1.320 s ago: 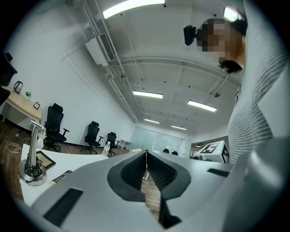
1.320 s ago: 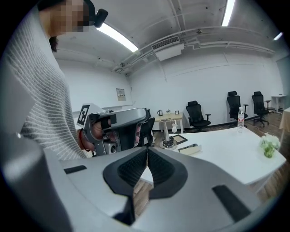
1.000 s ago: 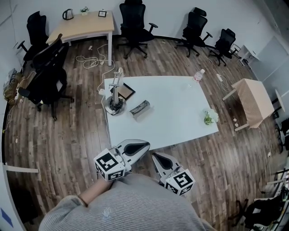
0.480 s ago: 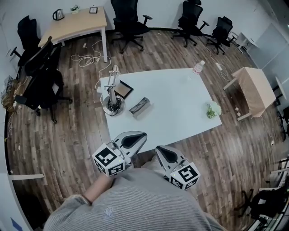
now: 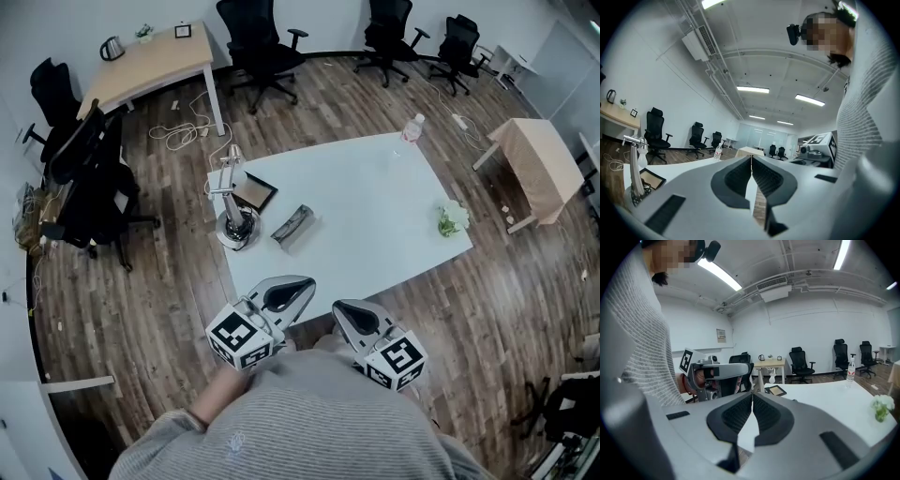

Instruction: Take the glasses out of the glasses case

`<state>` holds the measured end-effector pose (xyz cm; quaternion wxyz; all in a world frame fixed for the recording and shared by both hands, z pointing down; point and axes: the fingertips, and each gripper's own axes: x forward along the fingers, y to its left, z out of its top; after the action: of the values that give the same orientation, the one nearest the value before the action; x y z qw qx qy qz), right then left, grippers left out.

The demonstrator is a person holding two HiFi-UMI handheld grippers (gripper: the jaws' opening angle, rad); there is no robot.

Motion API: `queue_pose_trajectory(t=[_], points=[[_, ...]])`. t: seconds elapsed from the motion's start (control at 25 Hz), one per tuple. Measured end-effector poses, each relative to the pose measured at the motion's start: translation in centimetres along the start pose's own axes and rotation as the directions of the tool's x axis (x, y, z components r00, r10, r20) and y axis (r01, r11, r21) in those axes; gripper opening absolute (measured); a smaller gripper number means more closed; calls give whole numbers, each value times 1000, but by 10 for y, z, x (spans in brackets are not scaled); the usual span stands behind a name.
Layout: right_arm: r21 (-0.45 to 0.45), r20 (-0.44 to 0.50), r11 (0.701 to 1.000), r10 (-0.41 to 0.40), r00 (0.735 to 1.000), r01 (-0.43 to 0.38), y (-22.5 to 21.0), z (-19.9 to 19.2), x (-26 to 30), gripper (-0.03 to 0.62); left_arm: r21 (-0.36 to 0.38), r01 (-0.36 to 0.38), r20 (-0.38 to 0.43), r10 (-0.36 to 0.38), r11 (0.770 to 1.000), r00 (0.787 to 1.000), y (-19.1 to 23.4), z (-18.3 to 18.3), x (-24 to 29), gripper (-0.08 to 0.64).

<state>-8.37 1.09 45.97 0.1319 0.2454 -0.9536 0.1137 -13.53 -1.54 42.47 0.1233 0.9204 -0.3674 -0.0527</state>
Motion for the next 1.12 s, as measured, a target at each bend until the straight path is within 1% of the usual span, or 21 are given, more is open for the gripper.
queue_pose_trajectory(t=[0.12,0.36,0.4,0.48,0.56,0.72,0.84,0.96,1.04,1.12], points=[[14,5,1000,-20,1000,20,-7,-4,-7,17,60,-12,-53,16,998,998,13,-6,4,14],[36,17,999,-32,999,31,-10,-6,-15,17,158,-74,-154,99,985,983,57,-10,10,20],[40,21,999,-38,999,37,-11,-6,-16,16,167,-81,-167,109,983,980,63,-11,12,38],[44,19,998,-48,999,47,-13,-6,-19,17,177,-86,-190,120,980,974,70,-13,17,96],[54,23,997,-60,998,58,-16,-9,-21,17,185,-91,-206,130,979,970,75,-13,22,107],[68,21,995,-69,997,68,-18,-11,-22,17,209,-94,-243,145,973,959,84,-18,31,107],[78,24,994,-76,997,74,-22,-16,-23,17,244,-95,-290,166,965,942,94,-30,37,109],[78,13,994,-79,997,78,-26,-14,-27,17,289,-108,-338,206,951,918,110,-39,44,109],[90,17,992,-91,996,89,-31,-15,-30,16,324,-124,-367,245,938,897,122,-43,48,109],[100,22,990,-104,994,101,-37,-17,-33,17,365,-140,-400,291,920,869,134,-49,52,109]])
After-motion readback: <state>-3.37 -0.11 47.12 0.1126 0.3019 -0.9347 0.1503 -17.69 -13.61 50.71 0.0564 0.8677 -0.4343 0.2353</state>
